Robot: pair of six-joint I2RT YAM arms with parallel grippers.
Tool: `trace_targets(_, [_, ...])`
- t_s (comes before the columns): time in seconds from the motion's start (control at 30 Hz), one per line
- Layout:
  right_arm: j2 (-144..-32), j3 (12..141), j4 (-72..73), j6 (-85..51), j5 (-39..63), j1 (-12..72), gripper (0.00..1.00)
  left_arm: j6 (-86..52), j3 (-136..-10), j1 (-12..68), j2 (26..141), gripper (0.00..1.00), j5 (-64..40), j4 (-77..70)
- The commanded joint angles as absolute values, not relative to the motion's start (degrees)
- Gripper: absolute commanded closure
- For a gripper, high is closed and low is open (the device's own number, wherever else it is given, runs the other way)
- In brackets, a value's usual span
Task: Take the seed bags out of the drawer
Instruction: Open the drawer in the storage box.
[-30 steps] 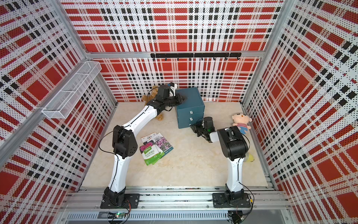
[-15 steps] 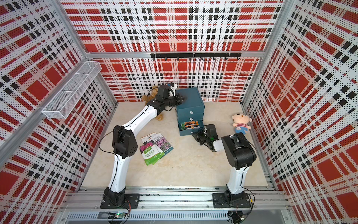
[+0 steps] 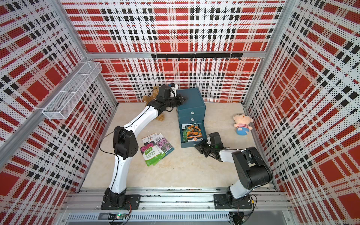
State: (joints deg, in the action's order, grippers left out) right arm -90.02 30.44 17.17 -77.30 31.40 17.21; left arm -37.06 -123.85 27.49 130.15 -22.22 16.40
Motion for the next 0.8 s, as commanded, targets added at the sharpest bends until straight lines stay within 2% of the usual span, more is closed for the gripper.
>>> trace_targets(0.0, [-89.52,31.31,12.2,-74.25,31.97,17.3,1.0,-37.35,-121.6,28.58,135.0,0.73,-21.79,26.37])
trace_targets(0.27, [-91.94,37.59,5.14,-67.63,33.48,12.17,1.0,-37.46,-121.96,28.64,135.48,0.73,-22.1,26.02])
trace_targets(0.47, [-93.85,42.33,-0.35,-63.21,35.09,11.5,0.99,-37.71,-122.08,28.63,135.97,0.73,-22.5,25.61])
trace_targets(0.5, [-93.52,42.32,-1.07,-62.77,35.23,11.46,0.9,-37.79,-122.08,28.65,136.01,0.73,-22.5,25.48])
trace_targets(0.57, [-91.86,41.88,-3.13,-61.65,34.63,11.47,0.62,-38.04,-122.29,28.61,136.22,0.73,-22.66,25.27])
trace_targets(0.6, [-90.11,41.54,-5.45,-60.5,33.87,11.42,0.52,-38.18,-122.63,28.6,136.38,0.73,-22.68,25.22])
trace_targets(0.7, [-83.52,41.22,-13.88,-55.87,30.52,11.5,0.31,-38.75,-123.47,28.61,136.97,0.73,-22.68,25.2])
trace_targets(0.77, [-78.53,42.13,-19.71,-52.84,27.49,11.4,0.25,-38.91,-123.75,28.59,137.27,0.73,-22.76,25.12])
